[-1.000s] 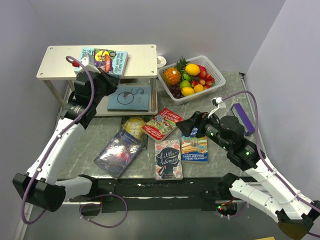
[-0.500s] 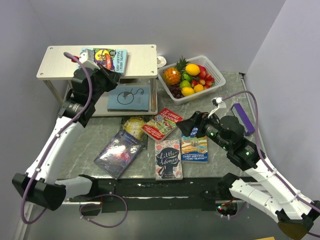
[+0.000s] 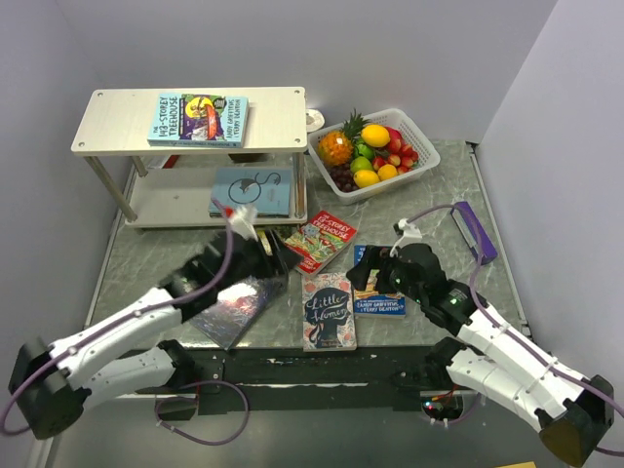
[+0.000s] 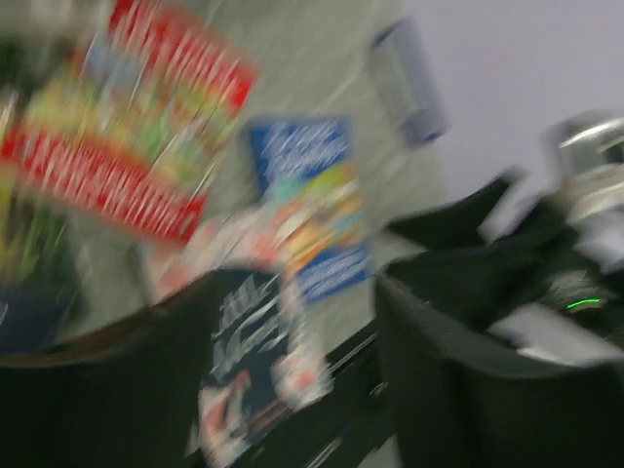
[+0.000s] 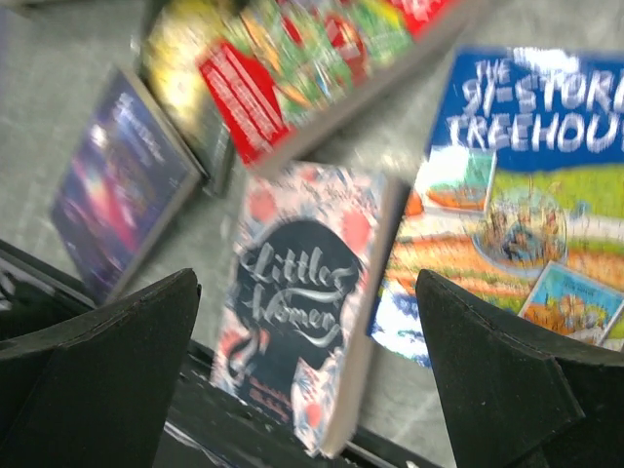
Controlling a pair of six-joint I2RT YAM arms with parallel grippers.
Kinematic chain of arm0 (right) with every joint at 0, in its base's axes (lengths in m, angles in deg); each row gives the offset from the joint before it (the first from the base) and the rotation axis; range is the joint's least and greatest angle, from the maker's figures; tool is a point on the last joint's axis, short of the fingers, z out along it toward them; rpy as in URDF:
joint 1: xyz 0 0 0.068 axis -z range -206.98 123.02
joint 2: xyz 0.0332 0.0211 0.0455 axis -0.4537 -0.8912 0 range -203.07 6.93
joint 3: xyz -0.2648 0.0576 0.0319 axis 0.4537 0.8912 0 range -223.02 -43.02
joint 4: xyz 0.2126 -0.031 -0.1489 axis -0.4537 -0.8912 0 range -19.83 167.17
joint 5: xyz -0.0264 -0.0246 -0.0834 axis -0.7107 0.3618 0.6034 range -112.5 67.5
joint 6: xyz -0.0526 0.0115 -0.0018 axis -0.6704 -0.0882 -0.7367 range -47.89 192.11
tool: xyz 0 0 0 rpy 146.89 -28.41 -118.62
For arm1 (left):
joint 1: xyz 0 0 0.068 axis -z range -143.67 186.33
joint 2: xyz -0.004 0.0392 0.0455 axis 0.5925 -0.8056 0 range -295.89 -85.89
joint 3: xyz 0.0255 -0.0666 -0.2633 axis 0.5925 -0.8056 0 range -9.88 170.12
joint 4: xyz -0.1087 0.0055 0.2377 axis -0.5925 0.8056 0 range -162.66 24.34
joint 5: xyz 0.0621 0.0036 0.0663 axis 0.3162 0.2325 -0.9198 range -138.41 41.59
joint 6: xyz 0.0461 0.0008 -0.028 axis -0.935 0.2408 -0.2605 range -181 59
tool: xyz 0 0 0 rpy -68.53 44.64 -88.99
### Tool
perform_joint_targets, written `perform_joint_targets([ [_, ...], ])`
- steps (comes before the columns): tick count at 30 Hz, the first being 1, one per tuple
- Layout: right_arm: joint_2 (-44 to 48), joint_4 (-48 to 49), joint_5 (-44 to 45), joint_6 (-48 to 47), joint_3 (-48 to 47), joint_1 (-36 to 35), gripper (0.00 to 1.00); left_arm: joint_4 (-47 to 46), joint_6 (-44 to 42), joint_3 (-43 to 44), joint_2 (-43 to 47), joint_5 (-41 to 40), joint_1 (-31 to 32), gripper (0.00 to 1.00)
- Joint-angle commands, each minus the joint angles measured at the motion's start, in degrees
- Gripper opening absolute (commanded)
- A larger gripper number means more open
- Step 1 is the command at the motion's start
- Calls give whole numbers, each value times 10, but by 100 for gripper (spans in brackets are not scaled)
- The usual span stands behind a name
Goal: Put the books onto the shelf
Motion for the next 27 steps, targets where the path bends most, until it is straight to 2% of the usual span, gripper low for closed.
perform_joint_targets([
  [1,3,13,-54,13,40,6,99,-26,86,-104,-4,-52,64,81],
  [2,0,22,-74,13,49,6,99,-36,96,-119,-8,-50,74,85],
  [3,-1,39,-92,14,68,6,100,-47,109,-133,-16,-39,90,93],
  [4,-3,44,-101,18,76,6,99,-85,113,-154,-38,-31,98,93],
  [7,-18,62,-112,32,102,6,100,-98,125,-152,-89,-40,134,89],
  [10,-36,94,-150,47,123,6,100,-55,134,-131,-128,-78,162,90],
  [16,-51,99,-196,67,162,3,100,-71,147,-145,-180,-54,171,88],
  [20,-56,83,-213,74,176,2,100,-71,143,-145,-209,-53,172,75],
  [23,-67,73,-225,79,182,-4,99,-66,141,-145,-236,-47,173,71],
  [27,-73,83,-233,92,202,-14,100,-95,149,-165,-262,-25,176,74],
])
